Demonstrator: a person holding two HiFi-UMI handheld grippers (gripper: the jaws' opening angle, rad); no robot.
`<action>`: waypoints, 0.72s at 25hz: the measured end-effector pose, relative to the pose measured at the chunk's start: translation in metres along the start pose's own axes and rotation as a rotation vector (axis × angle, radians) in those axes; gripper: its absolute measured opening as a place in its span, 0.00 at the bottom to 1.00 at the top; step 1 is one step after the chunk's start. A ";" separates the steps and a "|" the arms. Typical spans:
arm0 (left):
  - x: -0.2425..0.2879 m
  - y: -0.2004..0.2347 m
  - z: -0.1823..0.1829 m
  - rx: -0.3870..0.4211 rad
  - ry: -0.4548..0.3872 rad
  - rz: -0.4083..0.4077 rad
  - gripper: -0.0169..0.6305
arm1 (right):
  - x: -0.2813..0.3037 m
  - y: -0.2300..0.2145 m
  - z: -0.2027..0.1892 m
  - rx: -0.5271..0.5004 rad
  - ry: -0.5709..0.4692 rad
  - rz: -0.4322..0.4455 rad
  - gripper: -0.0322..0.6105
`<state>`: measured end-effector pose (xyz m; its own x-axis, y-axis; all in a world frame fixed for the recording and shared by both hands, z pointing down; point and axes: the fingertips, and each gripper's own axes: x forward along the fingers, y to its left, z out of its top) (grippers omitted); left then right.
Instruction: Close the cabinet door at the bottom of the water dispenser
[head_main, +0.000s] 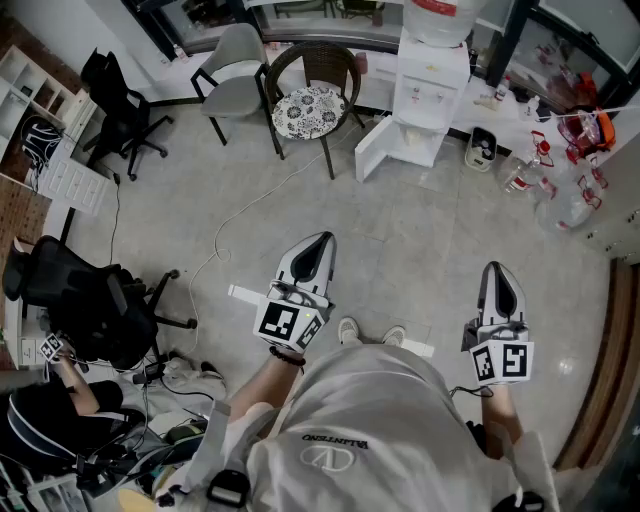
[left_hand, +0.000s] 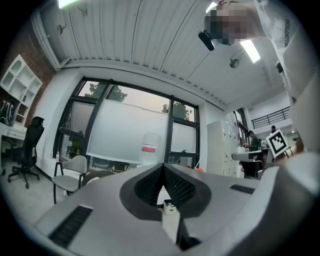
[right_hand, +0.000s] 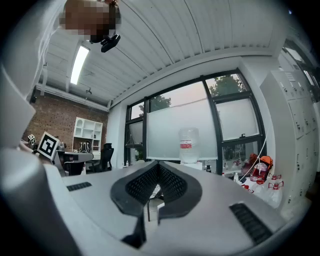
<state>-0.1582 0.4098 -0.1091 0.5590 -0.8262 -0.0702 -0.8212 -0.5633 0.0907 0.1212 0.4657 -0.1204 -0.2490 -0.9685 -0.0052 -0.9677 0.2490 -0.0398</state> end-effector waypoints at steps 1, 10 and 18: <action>0.000 0.002 0.000 -0.002 -0.004 -0.004 0.03 | 0.001 0.001 0.000 0.002 0.000 -0.002 0.07; -0.004 0.018 0.004 -0.019 -0.007 0.001 0.03 | 0.013 0.017 0.004 0.001 0.011 0.006 0.07; -0.004 0.024 0.009 -0.028 -0.015 -0.008 0.03 | 0.020 0.027 0.010 0.023 0.018 0.017 0.08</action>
<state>-0.1810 0.3998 -0.1159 0.5639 -0.8213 -0.0864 -0.8128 -0.5705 0.1179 0.0902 0.4530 -0.1316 -0.2667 -0.9637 0.0123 -0.9621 0.2654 -0.0633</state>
